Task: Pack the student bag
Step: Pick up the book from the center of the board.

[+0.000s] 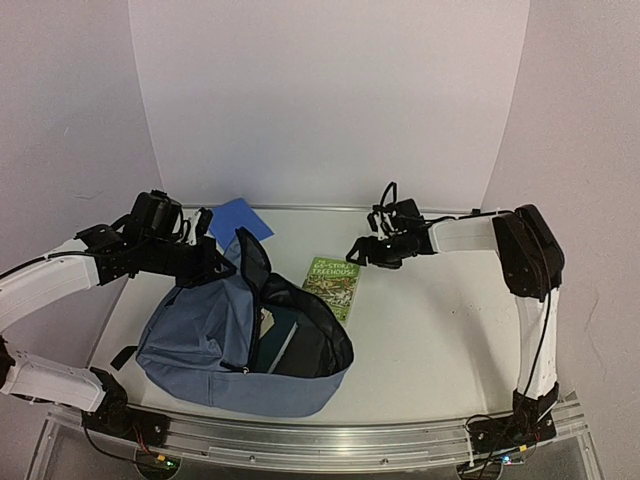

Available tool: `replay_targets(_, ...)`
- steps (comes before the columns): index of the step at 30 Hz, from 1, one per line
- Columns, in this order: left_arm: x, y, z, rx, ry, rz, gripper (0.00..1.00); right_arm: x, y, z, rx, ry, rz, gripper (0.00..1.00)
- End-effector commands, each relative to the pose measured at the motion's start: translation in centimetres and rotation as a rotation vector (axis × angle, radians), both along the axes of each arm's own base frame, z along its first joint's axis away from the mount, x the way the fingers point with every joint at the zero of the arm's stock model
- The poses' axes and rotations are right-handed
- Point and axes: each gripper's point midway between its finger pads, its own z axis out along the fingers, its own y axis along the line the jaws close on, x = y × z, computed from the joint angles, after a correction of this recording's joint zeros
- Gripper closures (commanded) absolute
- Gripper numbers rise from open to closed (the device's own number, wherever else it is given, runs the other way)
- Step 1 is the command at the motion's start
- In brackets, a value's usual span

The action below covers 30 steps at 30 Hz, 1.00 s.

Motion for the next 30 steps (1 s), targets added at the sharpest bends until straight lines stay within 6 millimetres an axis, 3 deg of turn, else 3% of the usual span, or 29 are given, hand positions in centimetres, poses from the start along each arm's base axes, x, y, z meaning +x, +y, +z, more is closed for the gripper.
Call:
replay_targets(1, 0.9, 0.2, 0.8, -0.011, -0.027, 0.022, 1.00, 1.3, 2.1, 0.7, 0.057, -0.042, 0.101, 0.23)
replay_targets(8, 1.0, 0.2, 0.6, -0.005, -0.023, 0.024, 1.00, 1.0, 3.9, -0.3, 0.135, 0.013, 0.168, 0.37)
replay_targets(16, 1.1, 0.1, 0.4, -0.001, -0.019, 0.017, 1.00, -0.4, 5.2, 1.2, 0.234, 0.062, 0.237, 0.50)
replay_targets(19, 1.1, 0.1, 0.4, 0.000, -0.021, 0.015, 1.00, -0.9, 5.2, 1.1, 0.236, 0.074, 0.239, 0.51)
replay_targets(26, 1.4, -0.2, 0.2, 0.002, -0.016, 0.004, 1.00, -1.1, 4.8, -2.1, 0.209, 0.135, 0.203, 0.61)
replay_targets(30, 1.4, 0.2, -0.7, 0.026, 0.003, 0.016, 1.00, -1.2, 4.7, -1.3, 0.214, 0.125, 0.201, 0.75)
